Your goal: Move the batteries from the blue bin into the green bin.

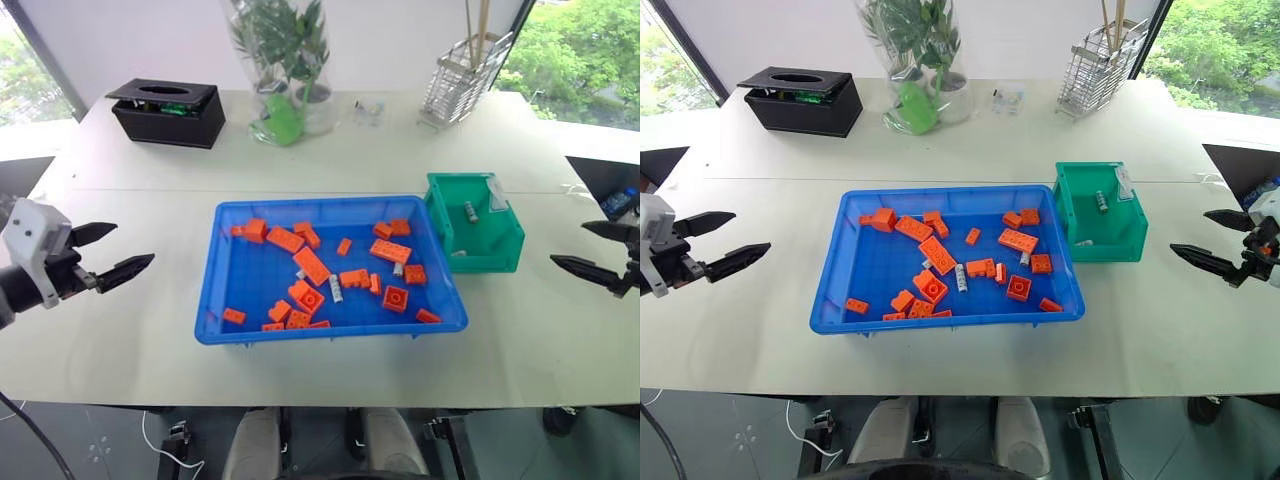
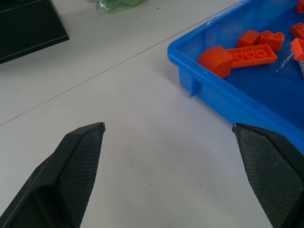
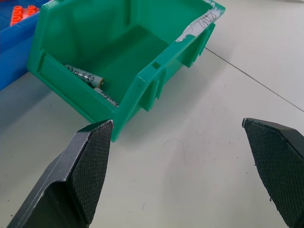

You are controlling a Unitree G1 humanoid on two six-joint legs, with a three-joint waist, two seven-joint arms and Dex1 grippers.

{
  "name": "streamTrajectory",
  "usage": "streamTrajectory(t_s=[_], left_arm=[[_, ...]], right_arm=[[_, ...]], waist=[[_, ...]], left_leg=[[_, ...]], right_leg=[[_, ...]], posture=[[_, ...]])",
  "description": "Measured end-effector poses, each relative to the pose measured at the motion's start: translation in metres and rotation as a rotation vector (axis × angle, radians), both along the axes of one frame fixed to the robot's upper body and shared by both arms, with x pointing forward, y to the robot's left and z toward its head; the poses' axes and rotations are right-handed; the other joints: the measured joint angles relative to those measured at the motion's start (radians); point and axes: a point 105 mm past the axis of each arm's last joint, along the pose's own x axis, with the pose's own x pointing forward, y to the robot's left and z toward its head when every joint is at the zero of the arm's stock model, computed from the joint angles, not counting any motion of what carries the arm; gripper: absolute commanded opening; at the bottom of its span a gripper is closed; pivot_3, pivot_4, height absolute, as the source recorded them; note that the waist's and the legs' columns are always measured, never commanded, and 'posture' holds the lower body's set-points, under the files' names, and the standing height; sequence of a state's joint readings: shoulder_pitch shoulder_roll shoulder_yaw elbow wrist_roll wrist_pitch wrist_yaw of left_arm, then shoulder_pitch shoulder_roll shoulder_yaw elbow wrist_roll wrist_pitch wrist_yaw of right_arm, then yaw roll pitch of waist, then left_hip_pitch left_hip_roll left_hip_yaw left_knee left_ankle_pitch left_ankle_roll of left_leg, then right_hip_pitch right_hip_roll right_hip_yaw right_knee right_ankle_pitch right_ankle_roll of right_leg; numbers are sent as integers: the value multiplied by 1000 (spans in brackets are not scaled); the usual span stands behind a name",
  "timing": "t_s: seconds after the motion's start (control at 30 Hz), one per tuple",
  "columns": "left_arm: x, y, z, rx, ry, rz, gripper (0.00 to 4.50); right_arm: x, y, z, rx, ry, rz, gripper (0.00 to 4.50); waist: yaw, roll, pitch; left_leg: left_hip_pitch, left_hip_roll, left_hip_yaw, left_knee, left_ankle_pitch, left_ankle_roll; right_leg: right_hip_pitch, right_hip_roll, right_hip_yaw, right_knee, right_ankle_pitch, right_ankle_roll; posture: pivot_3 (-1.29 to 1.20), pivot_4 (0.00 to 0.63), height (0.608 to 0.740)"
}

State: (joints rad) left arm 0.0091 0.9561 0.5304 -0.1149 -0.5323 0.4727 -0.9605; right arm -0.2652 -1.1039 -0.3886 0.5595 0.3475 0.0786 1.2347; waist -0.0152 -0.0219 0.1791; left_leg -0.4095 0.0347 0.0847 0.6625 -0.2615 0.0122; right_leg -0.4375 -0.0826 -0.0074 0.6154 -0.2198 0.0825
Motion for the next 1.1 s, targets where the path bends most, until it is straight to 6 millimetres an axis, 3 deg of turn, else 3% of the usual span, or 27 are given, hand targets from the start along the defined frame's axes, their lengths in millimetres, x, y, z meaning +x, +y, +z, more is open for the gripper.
streamTrajectory(t_s=[0.87,1.0,1.1], left_arm=[[1,-2,0,2,10,-15,4500],[3,-11,11,-14,-21,-54,4500],[-3,-30,17,-38,-12,-150,4500]], right_arm=[[6,3,-7,-7,1,11,4479],[16,12,4,-24,-3,57,4479],[27,32,30,-34,-30,125,4479]], waist=[[0,0,0],[-3,0,0],[-7,2,1]], left_leg=[[1,-1,0,1,0,0],[1,-1,1,2,0,0],[1,0,1,1,0,0]], right_leg=[[1,1,0,1,0,0],[1,1,0,2,0,0],[0,1,1,3,0,0]], posture=[[0,150,736],[0,150,736],[0,150,736]])
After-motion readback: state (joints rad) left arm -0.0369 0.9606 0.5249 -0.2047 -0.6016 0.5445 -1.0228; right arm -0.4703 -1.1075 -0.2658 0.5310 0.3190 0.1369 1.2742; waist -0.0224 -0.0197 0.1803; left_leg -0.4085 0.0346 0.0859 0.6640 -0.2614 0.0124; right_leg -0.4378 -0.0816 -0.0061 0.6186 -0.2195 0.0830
